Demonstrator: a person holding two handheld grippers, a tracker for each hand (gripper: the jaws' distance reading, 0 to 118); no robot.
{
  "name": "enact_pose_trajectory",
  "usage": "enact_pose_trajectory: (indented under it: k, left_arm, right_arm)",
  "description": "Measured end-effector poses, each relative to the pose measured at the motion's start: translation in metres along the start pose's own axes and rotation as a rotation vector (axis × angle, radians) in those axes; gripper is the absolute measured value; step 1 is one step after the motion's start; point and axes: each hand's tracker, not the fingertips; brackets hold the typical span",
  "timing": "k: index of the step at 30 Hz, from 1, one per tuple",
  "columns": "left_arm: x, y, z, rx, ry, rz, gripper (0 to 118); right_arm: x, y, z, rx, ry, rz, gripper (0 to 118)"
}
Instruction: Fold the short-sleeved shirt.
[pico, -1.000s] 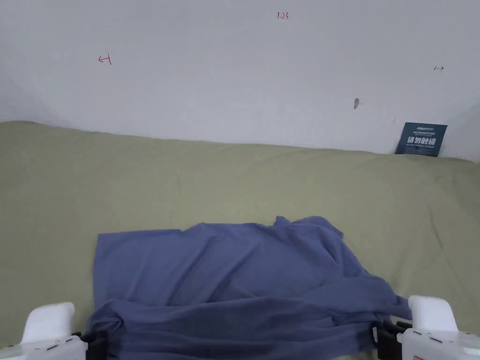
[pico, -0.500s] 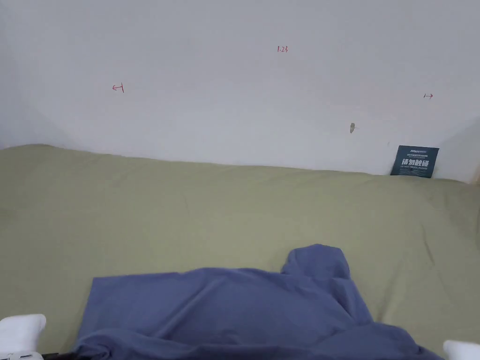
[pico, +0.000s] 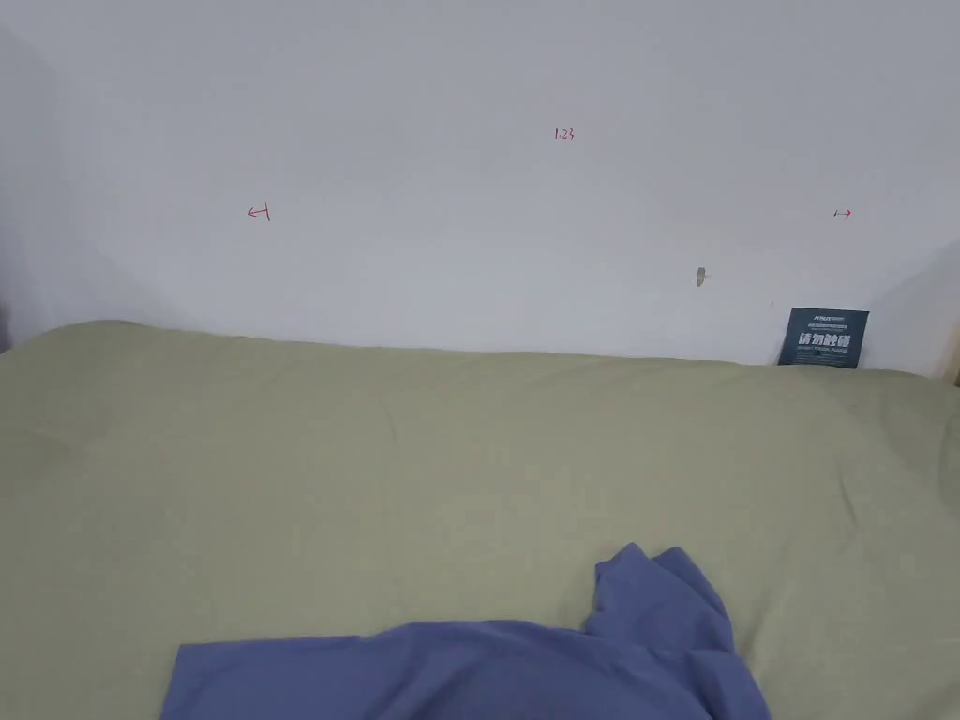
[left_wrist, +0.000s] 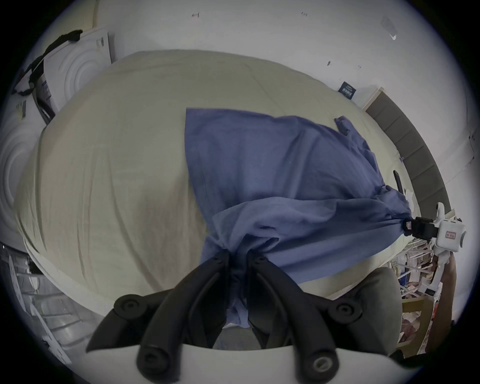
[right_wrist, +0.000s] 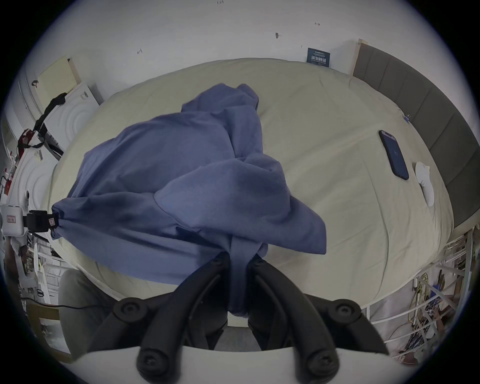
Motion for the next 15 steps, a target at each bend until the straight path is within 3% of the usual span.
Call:
enact_pose_trajectory:
  k: [1, 2, 4, 5, 6, 7, 10, 15]
  left_arm:
    - [-0.003, -0.003, -0.006, -0.013, -0.013, 0.015, 12]
    - [-0.006, -0.005, -0.012, -0.015, -0.022, 0.034, 17]
    - [-0.011, -0.011, -0.017, 0.007, -0.04, 0.079, 28]
    - [-0.013, -0.013, -0.013, 0.029, -0.044, 0.112, 47]
    - [-0.013, -0.015, -0.003, 0.092, -0.052, 0.114, 66]
    - [-0.013, -0.016, 0.007, 0.144, -0.052, 0.108, 72]
    - [-0.006, -0.013, 0.064, 0.325, -0.033, 0.114, 77]
    - [0.053, 0.01, 0.132, 0.59, -0.048, -0.064, 80]
  right_arm:
    - [0.001, -0.001, -0.004, 0.003, -0.001, -0.001, 14]
    - [0.002, -0.002, -0.006, 0.01, -0.001, -0.004, 26]
    - [0.005, -0.002, -0.005, 0.01, 0.009, -0.049, 79]
    - [0.011, -0.004, -0.002, 0.012, 0.035, -0.082, 94]
    - [0.016, -0.006, 0.006, 0.038, 0.072, -0.104, 90]
    - [0.02, -0.007, 0.016, 0.078, 0.099, -0.126, 91]
    - [0.027, 0.0, 0.055, 0.184, 0.117, -0.177, 96]
    - [0.002, 0.029, 0.098, 0.375, 0.087, -0.078, 100]
